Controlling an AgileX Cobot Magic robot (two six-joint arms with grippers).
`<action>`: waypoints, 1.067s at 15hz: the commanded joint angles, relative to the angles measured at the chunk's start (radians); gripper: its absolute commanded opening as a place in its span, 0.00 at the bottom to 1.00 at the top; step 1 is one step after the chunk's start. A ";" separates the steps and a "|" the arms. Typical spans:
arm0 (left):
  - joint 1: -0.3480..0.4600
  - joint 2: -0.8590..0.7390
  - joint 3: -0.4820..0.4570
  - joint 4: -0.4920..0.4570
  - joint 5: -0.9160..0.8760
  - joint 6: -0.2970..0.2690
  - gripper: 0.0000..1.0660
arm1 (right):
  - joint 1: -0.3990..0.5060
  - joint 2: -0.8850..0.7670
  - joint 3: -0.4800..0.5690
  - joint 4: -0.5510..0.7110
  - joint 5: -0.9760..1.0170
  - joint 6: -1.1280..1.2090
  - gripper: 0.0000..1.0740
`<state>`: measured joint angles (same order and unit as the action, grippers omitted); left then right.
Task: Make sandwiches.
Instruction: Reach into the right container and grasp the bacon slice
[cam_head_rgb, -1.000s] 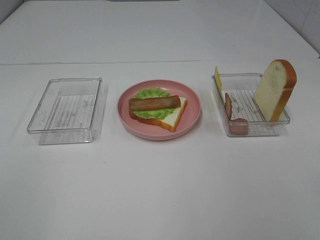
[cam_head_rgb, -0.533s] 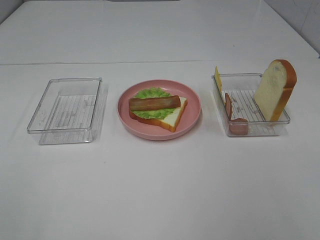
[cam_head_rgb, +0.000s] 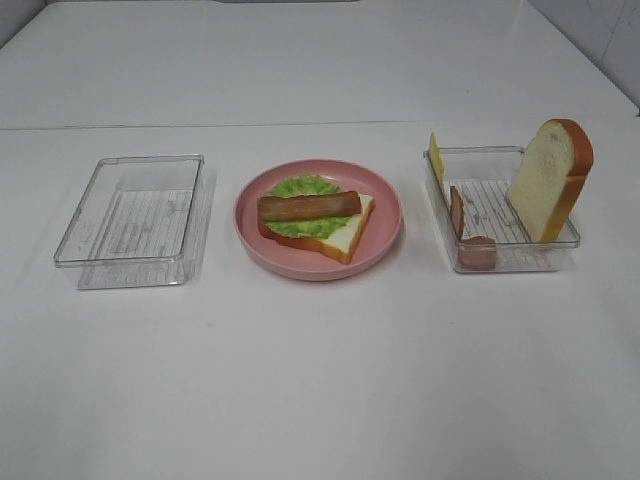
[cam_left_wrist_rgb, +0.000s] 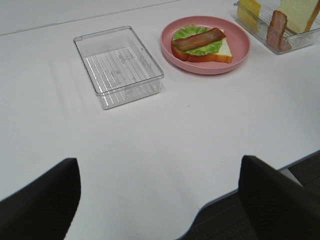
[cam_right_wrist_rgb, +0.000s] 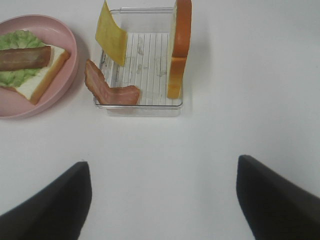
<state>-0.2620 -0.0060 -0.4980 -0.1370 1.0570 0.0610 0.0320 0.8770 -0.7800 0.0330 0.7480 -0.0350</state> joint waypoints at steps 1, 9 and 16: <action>-0.001 -0.019 0.001 0.027 -0.013 -0.004 0.76 | -0.005 0.264 -0.183 0.079 0.024 -0.065 0.70; -0.001 -0.019 0.001 0.032 -0.013 -0.006 0.76 | 0.010 0.691 -0.526 0.167 0.228 -0.085 0.70; -0.001 -0.019 0.001 0.032 -0.013 -0.006 0.76 | 0.206 1.026 -0.804 0.147 0.372 -0.020 0.70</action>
<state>-0.2620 -0.0060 -0.4980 -0.1050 1.0550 0.0610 0.2350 1.8960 -1.5770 0.1860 1.1040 -0.0640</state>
